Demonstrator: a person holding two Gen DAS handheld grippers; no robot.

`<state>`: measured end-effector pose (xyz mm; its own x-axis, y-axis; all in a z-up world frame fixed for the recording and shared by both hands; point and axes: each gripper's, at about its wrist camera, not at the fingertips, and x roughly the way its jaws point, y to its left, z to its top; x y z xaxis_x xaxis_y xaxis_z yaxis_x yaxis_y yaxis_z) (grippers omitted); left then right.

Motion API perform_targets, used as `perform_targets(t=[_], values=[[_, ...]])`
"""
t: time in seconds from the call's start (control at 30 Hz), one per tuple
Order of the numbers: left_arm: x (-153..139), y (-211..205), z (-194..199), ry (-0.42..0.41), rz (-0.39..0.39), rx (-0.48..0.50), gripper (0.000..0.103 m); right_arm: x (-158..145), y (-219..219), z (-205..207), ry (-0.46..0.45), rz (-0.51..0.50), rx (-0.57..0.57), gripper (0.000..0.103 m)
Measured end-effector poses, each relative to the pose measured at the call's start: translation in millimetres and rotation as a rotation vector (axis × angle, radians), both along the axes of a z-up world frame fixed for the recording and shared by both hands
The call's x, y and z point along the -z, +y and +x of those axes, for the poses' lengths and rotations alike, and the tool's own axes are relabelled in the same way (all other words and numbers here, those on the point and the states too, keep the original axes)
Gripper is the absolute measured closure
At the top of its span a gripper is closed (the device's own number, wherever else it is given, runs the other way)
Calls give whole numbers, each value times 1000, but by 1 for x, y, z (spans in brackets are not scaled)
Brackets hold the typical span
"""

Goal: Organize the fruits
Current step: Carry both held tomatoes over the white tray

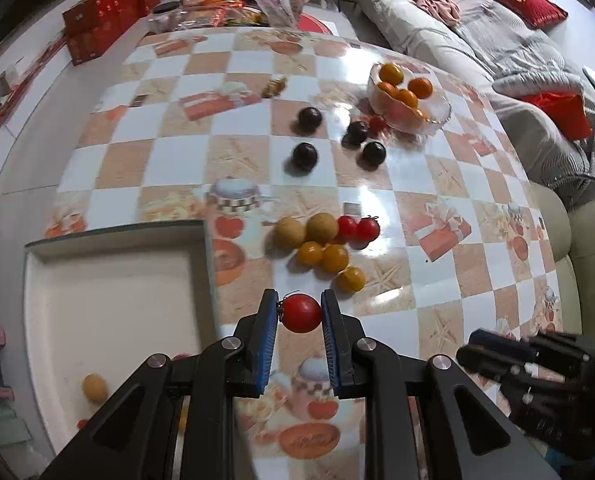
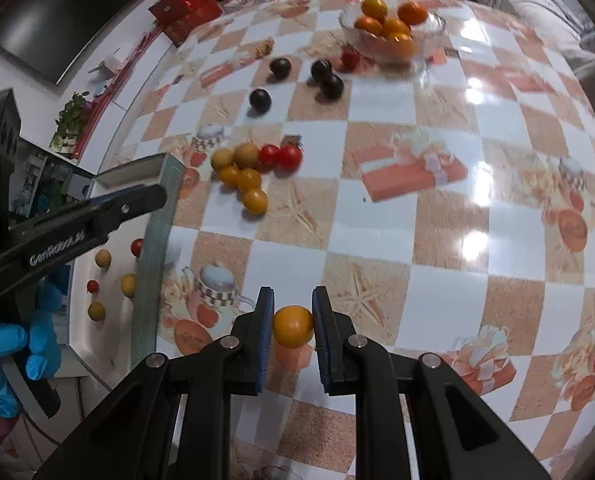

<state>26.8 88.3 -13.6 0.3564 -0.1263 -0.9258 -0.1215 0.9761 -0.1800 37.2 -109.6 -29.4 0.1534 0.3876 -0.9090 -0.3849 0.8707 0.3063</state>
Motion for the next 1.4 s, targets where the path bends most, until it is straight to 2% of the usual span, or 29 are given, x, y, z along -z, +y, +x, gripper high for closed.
perform_targets(t=[0.27, 0.47, 0.67, 1.0, 1.4], values=[[-10, 33, -31, -3, -7, -65, 80, 6, 10, -10, 27, -41, -23, 82], [-15, 64, -48, -6, 5, -127, 80, -15, 64, -7, -19, 5, -109, 82], [-12, 104, -54, -10, 26, -196, 80, -29, 136, -4, -40, 53, -212, 82], [19, 154, -41, 40, 59, -270, 80, 2, 214, 9, 20, 28, -262, 82], [46, 168, -33, 92, 66, -286, 80, 28, 234, 23, 63, -29, -255, 82]])
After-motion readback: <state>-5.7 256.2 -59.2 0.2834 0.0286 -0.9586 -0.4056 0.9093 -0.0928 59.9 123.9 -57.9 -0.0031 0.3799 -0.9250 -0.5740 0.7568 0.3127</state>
